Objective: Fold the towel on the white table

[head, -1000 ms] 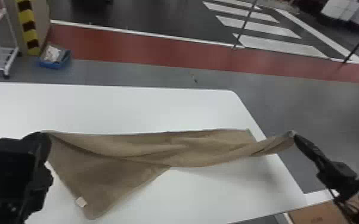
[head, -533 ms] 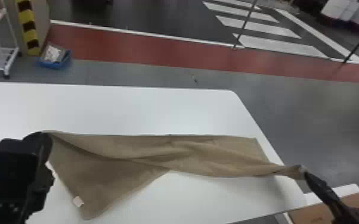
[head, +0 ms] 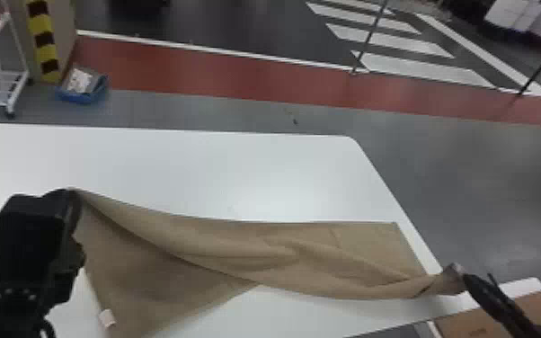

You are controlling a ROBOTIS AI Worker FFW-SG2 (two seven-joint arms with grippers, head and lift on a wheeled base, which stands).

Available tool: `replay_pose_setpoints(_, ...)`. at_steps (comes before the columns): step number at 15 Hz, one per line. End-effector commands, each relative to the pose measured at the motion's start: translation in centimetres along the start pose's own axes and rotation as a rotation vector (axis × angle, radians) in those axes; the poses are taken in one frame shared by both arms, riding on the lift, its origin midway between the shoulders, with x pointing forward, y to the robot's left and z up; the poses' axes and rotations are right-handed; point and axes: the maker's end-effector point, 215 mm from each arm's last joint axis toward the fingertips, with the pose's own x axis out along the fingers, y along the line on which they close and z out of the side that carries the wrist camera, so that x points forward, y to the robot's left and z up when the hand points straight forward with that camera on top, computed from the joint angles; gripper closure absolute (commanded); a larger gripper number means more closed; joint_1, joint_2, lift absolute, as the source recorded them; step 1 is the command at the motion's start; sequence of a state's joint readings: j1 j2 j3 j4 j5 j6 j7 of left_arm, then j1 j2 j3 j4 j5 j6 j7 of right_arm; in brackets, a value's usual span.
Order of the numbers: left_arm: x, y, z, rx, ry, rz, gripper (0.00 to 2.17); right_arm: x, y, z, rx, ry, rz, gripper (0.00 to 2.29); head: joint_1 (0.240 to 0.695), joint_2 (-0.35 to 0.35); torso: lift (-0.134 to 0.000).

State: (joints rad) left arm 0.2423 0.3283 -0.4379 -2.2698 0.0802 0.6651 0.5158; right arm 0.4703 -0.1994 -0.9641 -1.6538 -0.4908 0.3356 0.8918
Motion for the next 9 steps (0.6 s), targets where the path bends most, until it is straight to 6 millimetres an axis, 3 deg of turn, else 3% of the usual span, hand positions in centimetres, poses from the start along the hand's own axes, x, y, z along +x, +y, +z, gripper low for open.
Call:
replay_pose_setpoints(1, 0.1, 0.0, 0.1, 0.001, -0.002, 0.000, 1.43, 0.3, 0.1, 0.4, 0.019, 0.008, 0.018, 0.01, 0.695, -0.350, -0.120)
replay_pose_setpoints(2, 0.2, 0.1, 0.0, 0.003, -0.001, 0.002, 1.43, -0.1, 0.3, 1.7, 0.034, -0.029, 0.043, 0.05, 0.695, -0.350, -0.120)
replay_pose_setpoints(5, 0.2, 0.2, 0.0, 0.007, -0.002, 0.003, 1.43, -1.2, -2.1, 3.4, 0.142, -0.078, -0.006, 0.06, 0.695, -0.350, -0.120)
replay_pose_setpoints(7, 0.1, -0.1, -0.1, 0.007, 0.004, -0.001, 1.43, -0.2, -3.6, 4.7, 0.157, -0.081, -0.047, 0.07, 0.695, -0.350, -0.120)
replay_pose_setpoints(9, 0.0, -0.7, 0.0, 0.008, 0.001, -0.009, 1.43, 3.2, -4.0, 6.4, 0.111, -0.069, -0.053, 0.15, 0.695, -0.350, -0.120)
